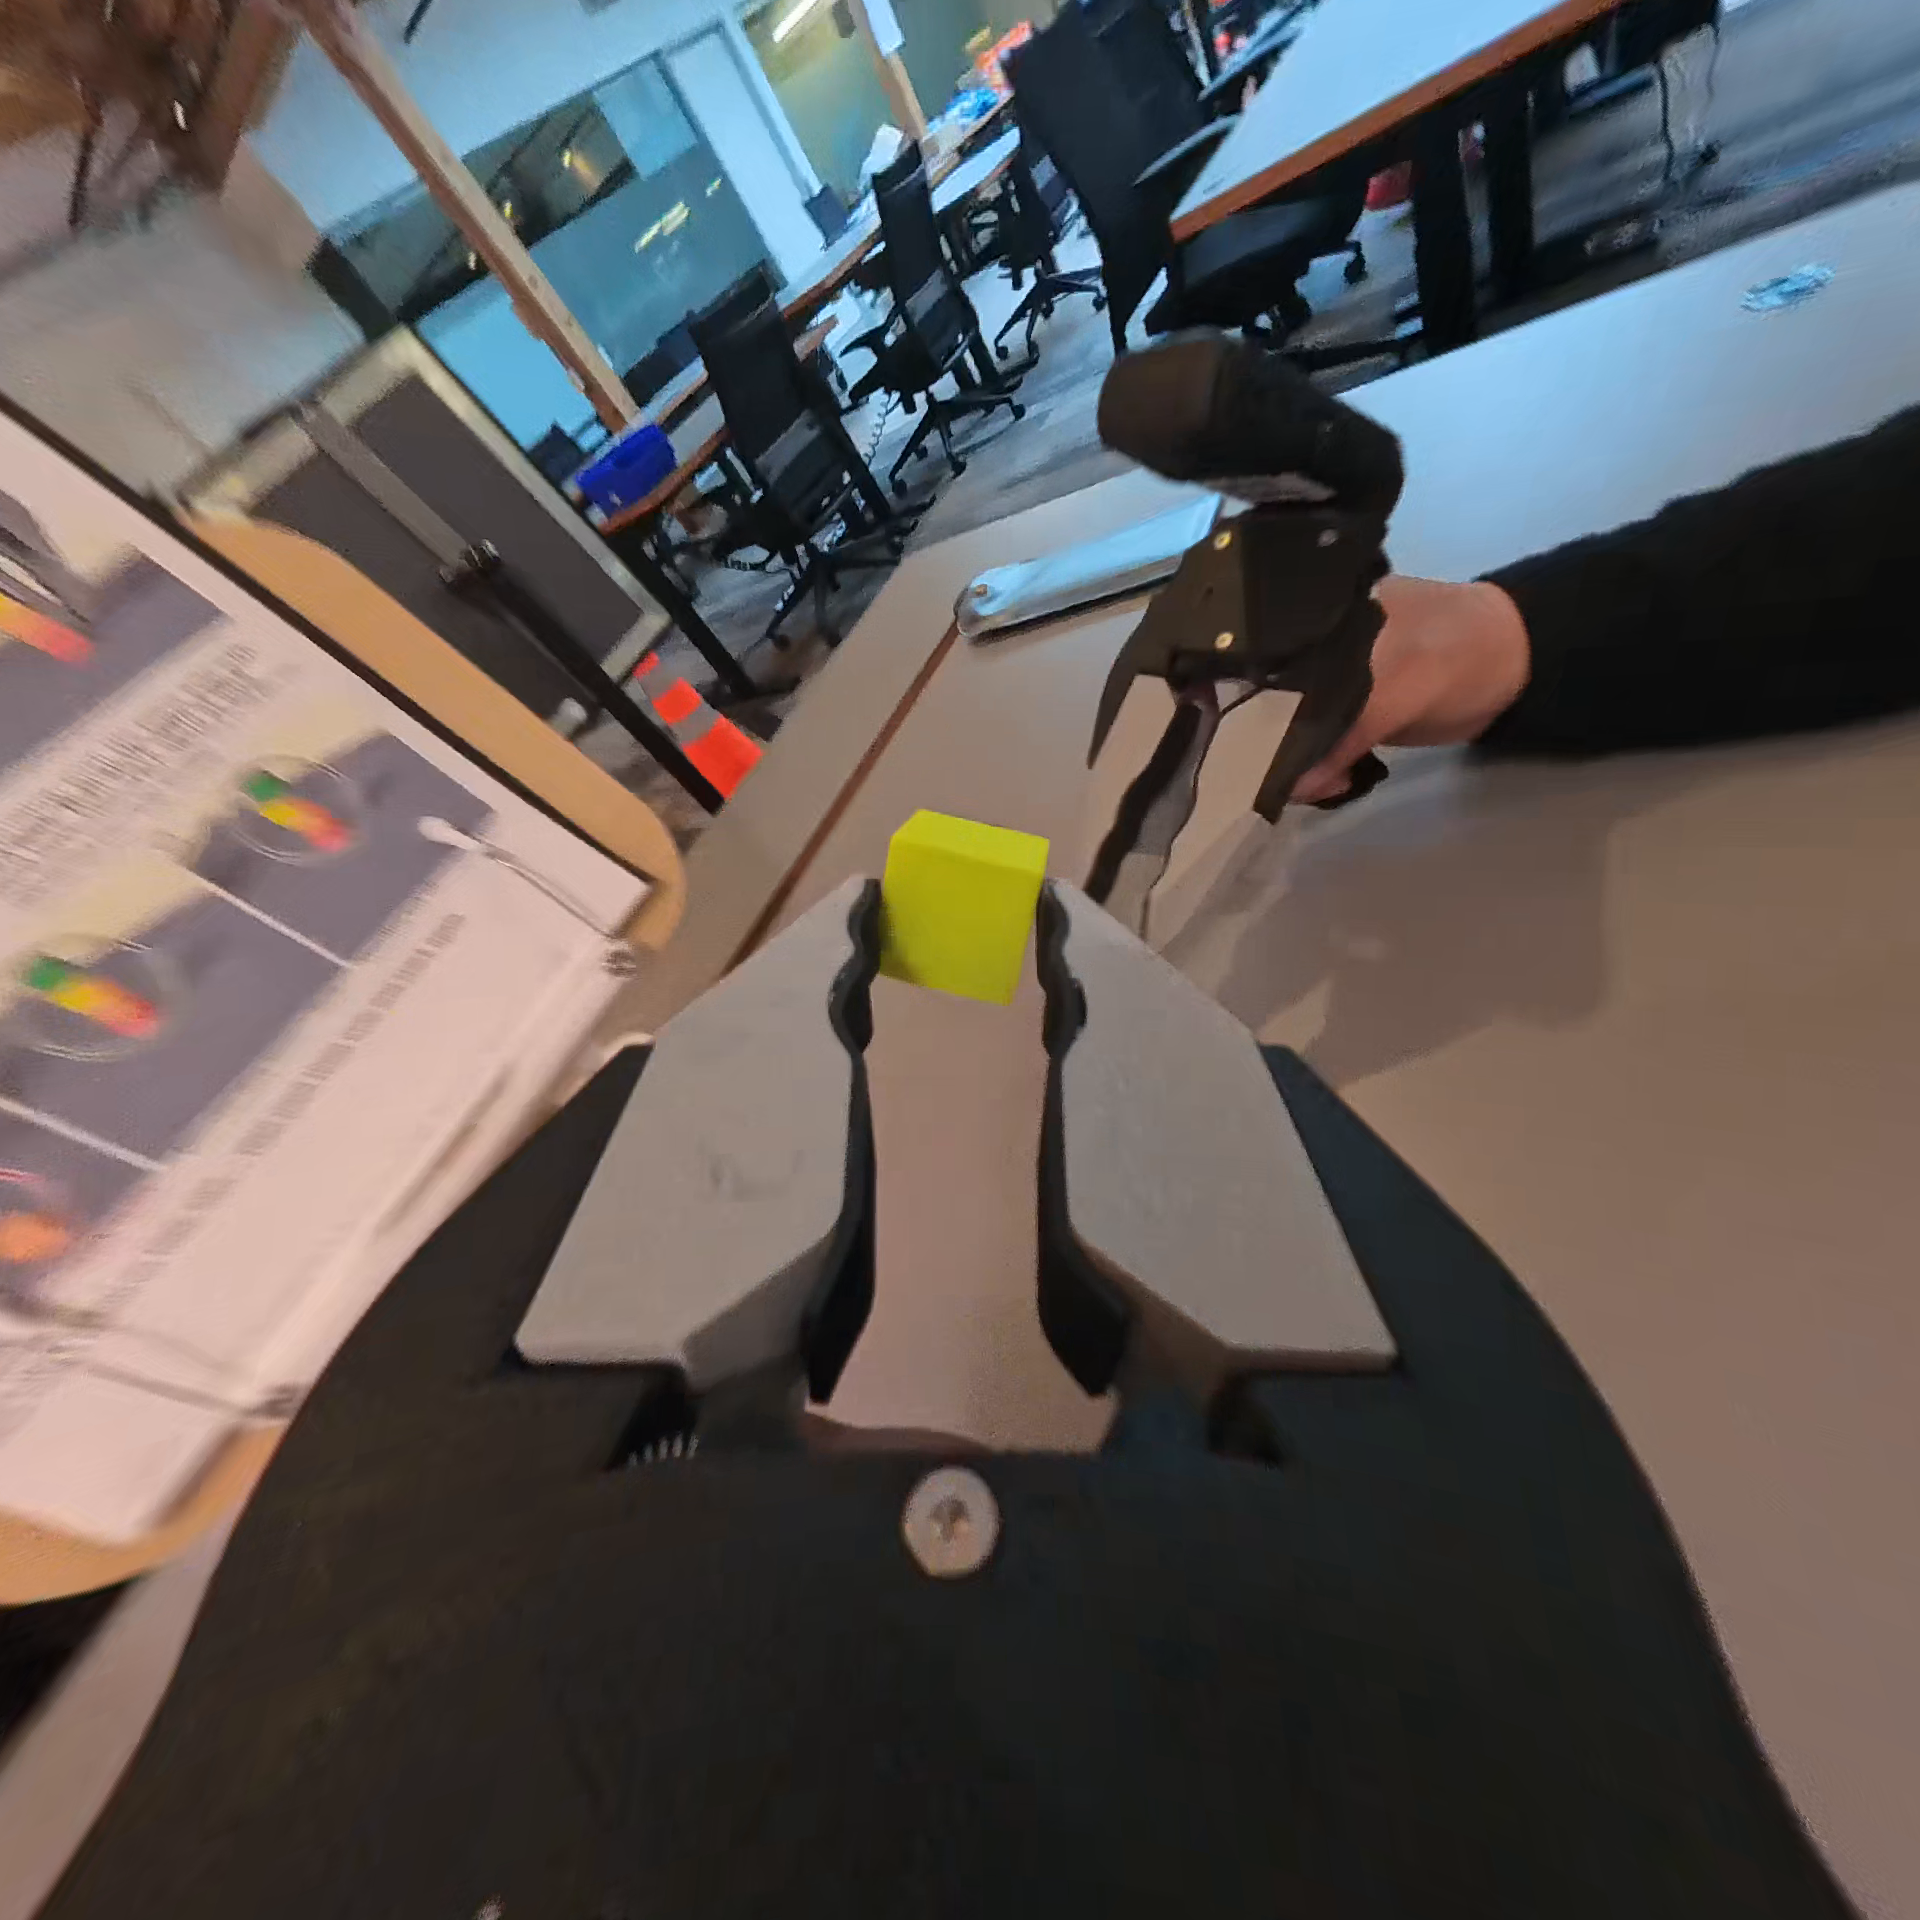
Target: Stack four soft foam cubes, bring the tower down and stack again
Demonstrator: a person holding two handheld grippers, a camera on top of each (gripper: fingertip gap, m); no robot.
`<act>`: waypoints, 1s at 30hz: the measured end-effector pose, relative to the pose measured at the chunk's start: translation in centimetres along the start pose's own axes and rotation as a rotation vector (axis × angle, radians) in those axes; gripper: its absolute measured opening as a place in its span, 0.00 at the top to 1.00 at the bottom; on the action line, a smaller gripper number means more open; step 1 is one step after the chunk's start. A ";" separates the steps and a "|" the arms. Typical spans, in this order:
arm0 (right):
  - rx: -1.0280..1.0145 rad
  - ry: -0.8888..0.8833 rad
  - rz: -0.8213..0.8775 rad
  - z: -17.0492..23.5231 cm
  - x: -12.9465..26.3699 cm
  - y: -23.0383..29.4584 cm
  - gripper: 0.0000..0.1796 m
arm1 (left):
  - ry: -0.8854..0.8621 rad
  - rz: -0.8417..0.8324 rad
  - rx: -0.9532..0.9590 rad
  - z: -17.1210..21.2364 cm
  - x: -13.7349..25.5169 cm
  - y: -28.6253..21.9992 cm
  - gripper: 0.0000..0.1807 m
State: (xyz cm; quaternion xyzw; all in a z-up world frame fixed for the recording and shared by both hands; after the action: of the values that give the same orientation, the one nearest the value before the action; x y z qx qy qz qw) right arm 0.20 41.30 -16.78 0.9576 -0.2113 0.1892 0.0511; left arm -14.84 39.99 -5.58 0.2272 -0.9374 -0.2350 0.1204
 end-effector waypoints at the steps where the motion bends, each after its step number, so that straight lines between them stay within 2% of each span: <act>1: -0.012 -0.013 0.017 0.0 0.2 -0.3 0.85 | 0.015 -0.022 0.046 1.0 -1.8 -0.8 0.85; 4: -0.079 -0.001 0.146 0.5 1.4 -1.9 0.85 | 0.011 -0.081 0.099 3.8 -5.8 -2.2 0.85; 7: -0.107 -0.007 0.187 0.7 2.3 -2.5 0.85 | 0.018 -0.123 0.024 5.6 -7.3 -3.3 0.85; 11: -0.185 -0.108 0.101 -0.3 2.2 -2.0 0.84 | 0.077 -0.149 -0.154 7.5 -6.7 -4.1 0.85; 15: -0.253 -0.166 -0.014 -1.2 1.2 -0.8 0.82 | 0.010 -0.187 -0.223 7.1 -6.0 -4.2 0.84; 30: -0.240 -0.242 -0.084 -3.1 -0.8 1.5 0.80 | 0.025 -0.367 -0.590 6.9 -6.0 -4.5 0.84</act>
State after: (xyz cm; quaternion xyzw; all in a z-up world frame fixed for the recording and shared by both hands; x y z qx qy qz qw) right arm -2.16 40.79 -14.15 0.9684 -0.1968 0.0438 0.1471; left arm -10.27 42.00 -14.52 0.3502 -0.7711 -0.5107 0.1481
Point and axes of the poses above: each gripper's, where its closed fingertips meet, x back along the fingers, z out of its underside, y = z × x across the jaws, the point moved 5 cm from there along x, back along the fingers, and after that the axes turned 11 degrees about -z, right-handed, at the moved point
